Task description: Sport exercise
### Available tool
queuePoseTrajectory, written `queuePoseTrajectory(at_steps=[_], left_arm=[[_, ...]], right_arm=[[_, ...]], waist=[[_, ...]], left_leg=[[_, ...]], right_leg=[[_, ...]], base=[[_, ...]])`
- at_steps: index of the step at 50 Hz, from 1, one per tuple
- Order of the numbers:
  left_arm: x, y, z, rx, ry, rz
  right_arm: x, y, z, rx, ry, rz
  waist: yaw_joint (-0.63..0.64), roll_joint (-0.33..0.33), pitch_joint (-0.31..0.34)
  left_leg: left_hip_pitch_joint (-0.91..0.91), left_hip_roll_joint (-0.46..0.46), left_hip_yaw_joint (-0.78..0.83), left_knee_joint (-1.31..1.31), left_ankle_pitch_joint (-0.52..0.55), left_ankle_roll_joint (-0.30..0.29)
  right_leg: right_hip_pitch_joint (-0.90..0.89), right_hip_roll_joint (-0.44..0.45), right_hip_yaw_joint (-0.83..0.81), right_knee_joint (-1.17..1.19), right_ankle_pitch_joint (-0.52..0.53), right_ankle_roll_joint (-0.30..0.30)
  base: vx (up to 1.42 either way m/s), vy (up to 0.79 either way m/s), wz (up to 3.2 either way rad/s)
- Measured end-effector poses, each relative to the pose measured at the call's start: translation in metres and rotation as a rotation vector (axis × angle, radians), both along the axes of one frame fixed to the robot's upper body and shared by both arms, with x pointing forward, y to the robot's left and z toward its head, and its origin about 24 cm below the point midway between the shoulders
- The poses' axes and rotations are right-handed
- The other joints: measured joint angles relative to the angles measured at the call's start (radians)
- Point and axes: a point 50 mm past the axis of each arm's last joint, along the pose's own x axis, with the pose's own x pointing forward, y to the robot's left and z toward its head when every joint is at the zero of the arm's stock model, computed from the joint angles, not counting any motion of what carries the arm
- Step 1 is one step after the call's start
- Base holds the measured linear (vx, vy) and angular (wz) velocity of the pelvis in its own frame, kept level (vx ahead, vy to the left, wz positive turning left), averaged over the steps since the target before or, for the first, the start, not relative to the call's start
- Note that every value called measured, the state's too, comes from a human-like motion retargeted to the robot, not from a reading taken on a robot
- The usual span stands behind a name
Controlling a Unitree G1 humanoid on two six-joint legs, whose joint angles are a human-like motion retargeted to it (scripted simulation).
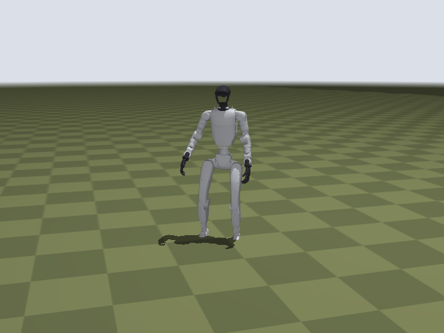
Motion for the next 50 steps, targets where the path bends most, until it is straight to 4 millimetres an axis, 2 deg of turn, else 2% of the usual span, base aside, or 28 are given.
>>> queuePoseTrajectory(at_steps=[5,7,13,15,21,24,30,32,35,40,43,45,47,50], left_arm=[[0.002,-0.001,0.000,-0.011,-0.007,0.000],[0.005,-0.001,0.002,-0.017,-0.014,-0.001],[0.001,-0.003,0.001,-0.029,-0.014,-0.001],[0.004,-0.002,0.002,-0.032,-0.023,-0.001],[-0.002,-0.005,0.000,-0.038,-0.018,-0.003],[-0.002,-0.005,0.001,-0.041,-0.018,-0.007],[-0.010,-0.001,-0.001,-0.028,0.001,-0.028],[-0.005,0.007,0.003,-0.009,-0.009,-0.045],[0.000,0.006,0.005,-0.004,-0.021,-0.092],[0.025,0.004,0.017,0.024,-0.088,-0.236],[0.053,0.009,0.035,0.084,-0.179,-0.364],[0.075,0.015,0.053,0.144,-0.257,-0.448],[0.104,0.028,0.082,0.231,-0.357,-0.529],[0.135,0.041,0.124,0.359,-0.493,-0.632]], right_arm=[[0.001,0.000,0.002,-0.006,-0.003,0.021],[0.004,-0.002,0.004,-0.012,-0.009,0.032],[0.003,0.000,0.004,-0.023,-0.004,0.057],[0.007,-0.001,0.006,-0.031,-0.010,0.065],[0.007,0.002,0.005,-0.048,-0.002,0.085],[0.012,0.003,0.007,-0.058,-0.007,0.097],[0.015,0.021,0.000,-0.028,0.004,0.133],[0.015,0.030,-0.003,-0.006,0.016,0.144],[0.009,0.036,-0.010,0.004,0.046,0.155],[0.007,0.041,-0.012,-0.002,0.063,0.190],[0.010,0.044,-0.010,-0.012,0.055,0.221],[0.011,0.045,-0.009,-0.018,0.045,0.240],[0.018,0.047,-0.004,-0.018,0.018,0.254],[0.015,0.046,-0.004,-0.019,0.008,0.263]], waist=[[0.002,0.003,-0.008],[0.003,0.002,-0.029],[0.003,-0.003,-0.015],[0.003,-0.010,-0.033],[0.001,-0.019,-0.016],[-0.002,-0.026,-0.030],[-0.018,-0.033,-0.016],[-0.026,-0.037,-0.036],[-0.048,-0.045,-0.017],[-0.105,-0.047,0.003],[-0.156,-0.043,0.023],[-0.195,-0.037,0.041],[-0.225,-0.012,0.040],[-0.286,-0.005,0.075]], left_leg=[[-0.024,0.007,0.001,0.029,-0.018,0.002],[-0.016,0.001,0.005,-0.037,0.009,0.004],[-0.025,0.000,0.011,0.022,-0.024,0.008],[-0.005,-0.016,0.017,-0.065,0.012,0.011],[-0.011,-0.030,0.028,-0.013,-0.017,0.019],[0.013,-0.050,0.040,-0.100,0.020,0.025],[0.002,-0.074,0.062,-0.067,0.002,0.036],[0.013,-0.091,0.073,-0.156,0.042,0.040],[-0.001,-0.107,0.090,-0.115,0.024,0.048],[-0.048,-0.128,0.128,-0.090,0.014,0.060],[-0.098,-0.135,0.157,-0.071,0.010,0.063],[-0.141,-0.135,0.178,-0.052,0.005,0.064],[-0.217,-0.118,0.199,-0.054,0.010,0.059],[-0.293,-0.109,0.224,0.009,-0.011,0.052]], right_leg=[[-0.023,0.004,-0.001,0.025,-0.010,0.000],[-0.021,0.002,-0.002,-0.029,0.014,0.001],[-0.043,-0.008,0.000,0.052,-0.023,0.004],[-0.044,-0.020,0.000,0.009,-0.008,0.005],[-0.067,-0.041,0.008,0.092,-0.049,0.004],[-0.076,-0.057,0.016,0.066,-0.039,0.004],[-0.117,-0.082,0.046,0.144,-0.070,0.004],[-0.143,-0.091,0.060,0.122,-0.056,0.005],[-0.174,-0.107,0.089,0.185,-0.075,0.006],[-0.268,-0.119,0.146,0.270,-0.082,0.006],[-0.351,-0.118,0.184,0.329,-0.074,0.009],[-0.413,-0.114,0.208,0.366,-0.067,0.012],[-0.508,-0.090,0.224,0.374,-0.041,0.010],[-0.590,-0.081,0.249,0.422,-0.037,0.013]], base=[[0.00,0.00,0.00],[0.00,0.00,0.00],[0.00,0.00,0.00],[0.00,0.00,0.00],[0.00,0.00,0.00],[0.00,0.00,0.00],[0.00,0.01,-0.03],[0.00,0.04,-0.20],[-0.05,0.04,-0.19],[-0.05,0.04,-0.26],[-0.07,0.02,-0.28],[-0.07,0.01,-0.34],[-0.06,-0.01,-0.40],[-0.07,-0.03,-0.31]])
